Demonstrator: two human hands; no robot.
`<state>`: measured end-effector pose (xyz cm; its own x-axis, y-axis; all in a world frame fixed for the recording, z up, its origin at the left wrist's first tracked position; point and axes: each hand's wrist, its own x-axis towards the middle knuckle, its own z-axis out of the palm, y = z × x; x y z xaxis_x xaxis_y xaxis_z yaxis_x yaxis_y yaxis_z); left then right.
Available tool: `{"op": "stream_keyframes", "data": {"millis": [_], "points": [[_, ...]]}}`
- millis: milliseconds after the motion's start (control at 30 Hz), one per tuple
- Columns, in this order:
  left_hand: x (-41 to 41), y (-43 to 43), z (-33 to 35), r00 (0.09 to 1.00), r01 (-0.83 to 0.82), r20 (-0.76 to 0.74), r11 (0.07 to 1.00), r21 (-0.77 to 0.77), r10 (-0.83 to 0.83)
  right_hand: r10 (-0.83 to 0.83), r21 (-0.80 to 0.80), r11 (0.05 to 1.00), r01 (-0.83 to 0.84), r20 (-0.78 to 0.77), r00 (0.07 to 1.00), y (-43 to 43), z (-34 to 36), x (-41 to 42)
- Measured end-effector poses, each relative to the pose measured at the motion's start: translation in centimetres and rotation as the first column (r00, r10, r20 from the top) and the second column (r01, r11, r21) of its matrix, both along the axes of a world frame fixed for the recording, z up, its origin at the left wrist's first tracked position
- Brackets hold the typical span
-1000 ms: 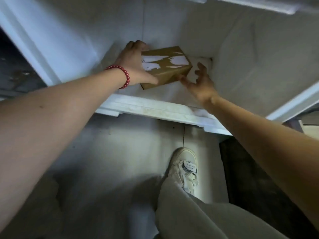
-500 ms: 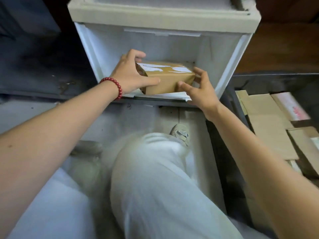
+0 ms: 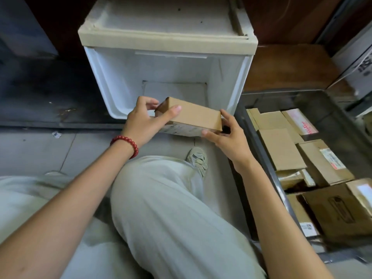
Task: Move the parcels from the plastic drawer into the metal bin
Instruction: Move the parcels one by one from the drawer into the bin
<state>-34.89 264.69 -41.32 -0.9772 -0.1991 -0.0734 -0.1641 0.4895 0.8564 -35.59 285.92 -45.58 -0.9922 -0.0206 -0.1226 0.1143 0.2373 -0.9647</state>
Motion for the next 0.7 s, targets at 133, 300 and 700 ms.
{"op": "stream_keyframes", "data": {"millis": [133, 300, 700], "points": [[0.0, -0.1, -0.5, 0.997, 0.058, 0.039, 0.998, 0.021, -0.059, -0.012, -0.041, 0.999, 0.012, 0.01, 1.0, -0.1, 0.0, 0.0], [0.0, 0.0, -0.6, 0.992, 0.111, 0.061, 0.994, 0.016, -0.111, -0.113, -0.127, 0.983, 0.129, 0.129, 0.985, -0.4, -0.8, -0.6], [-0.5, 0.5, -0.5, 0.981, 0.195, 0.001, 0.981, 0.004, -0.195, -0.162, -0.115, 0.974, 0.194, 0.239, 0.957, 0.2, -0.3, -0.4]]}}
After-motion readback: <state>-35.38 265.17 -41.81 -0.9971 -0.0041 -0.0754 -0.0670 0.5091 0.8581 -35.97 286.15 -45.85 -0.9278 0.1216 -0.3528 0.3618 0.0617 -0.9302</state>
